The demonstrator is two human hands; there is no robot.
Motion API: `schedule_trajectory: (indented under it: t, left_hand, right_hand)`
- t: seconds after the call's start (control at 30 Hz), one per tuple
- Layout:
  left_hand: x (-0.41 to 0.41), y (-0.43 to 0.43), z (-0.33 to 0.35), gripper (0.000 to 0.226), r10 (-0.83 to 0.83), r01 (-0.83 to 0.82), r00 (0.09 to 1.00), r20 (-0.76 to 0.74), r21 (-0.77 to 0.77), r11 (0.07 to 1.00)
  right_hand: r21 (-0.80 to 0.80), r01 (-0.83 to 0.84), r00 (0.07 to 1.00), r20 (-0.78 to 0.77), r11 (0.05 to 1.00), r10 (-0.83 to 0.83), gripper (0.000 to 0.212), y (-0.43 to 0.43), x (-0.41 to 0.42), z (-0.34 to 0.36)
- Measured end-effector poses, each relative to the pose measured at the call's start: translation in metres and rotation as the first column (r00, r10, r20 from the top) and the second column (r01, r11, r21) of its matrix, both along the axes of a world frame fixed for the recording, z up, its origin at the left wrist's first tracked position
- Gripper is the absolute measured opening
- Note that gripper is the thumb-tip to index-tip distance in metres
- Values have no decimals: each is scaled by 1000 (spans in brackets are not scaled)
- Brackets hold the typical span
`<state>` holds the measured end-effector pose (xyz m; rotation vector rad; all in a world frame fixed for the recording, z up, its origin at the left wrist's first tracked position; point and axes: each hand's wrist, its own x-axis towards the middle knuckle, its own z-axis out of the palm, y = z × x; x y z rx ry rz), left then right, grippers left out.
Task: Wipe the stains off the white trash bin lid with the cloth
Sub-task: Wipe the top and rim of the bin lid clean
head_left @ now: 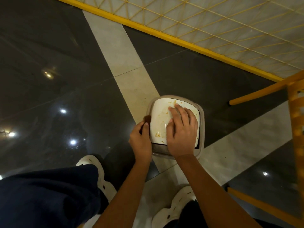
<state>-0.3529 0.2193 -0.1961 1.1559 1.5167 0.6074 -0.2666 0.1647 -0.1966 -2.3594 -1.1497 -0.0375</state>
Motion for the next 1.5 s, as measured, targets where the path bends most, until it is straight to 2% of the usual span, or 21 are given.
schedule_trajectory:
  t: [0.07, 0.27, 0.47, 0.67, 0.87, 1.07, 1.27, 1.43, 1.5]
  left_hand:
    - [5, 9, 1, 20, -12, 12, 1000, 8, -18, 1000]
    - [-9, -16, 11, 20, -21, 17, 998, 59, 65, 998]
    - [5, 12, 5, 23, -62, 62, 998, -26, -15, 998]
    - [-9, -18, 14, 23, -26, 23, 999, 32, 75, 997]
    - [2, 5, 5, 24, -28, 27, 999, -22, -31, 999]
    - [-11, -24, 18, 24, -36, 32, 998, 46, 93, 995]
    - [-2, 0, 3, 23, -5, 4, 1000, -19, -58, 998]
    - [-15, -30, 16, 22, 19, -20, 999, 51, 22, 1000]
    - [-16, -28, 12, 23, 26, -26, 999, 32, 12, 1000]
  right_hand:
    - [1, 2, 1000, -1, 1000, -2, 41, 1, 1, 0]
    - [0, 10, 1000, 3, 1000, -10, 41, 0, 1, -2]
    - [-1, 14, 1000, 16, 1000, -14, 42, 1, 1, -1]
    - [8, 10, 1000, 16, 1000, -11, 42, 1, 1, -3]
    - [14, 11, 1000, 24, 1000, -11, 41, 1, 1, -3]
    - [8, 9, 1000, 6, 1000, -9, 42, 1, 1, -3]
    - [7, 11, 1000, 16, 1000, -11, 42, 1, 1, -3]
    - [6, 8, 1000, 12, 1000, -8, 42, 1, 1, -2]
    - [17, 5, 1000, 5, 1000, -6, 43, 0, 0, 0]
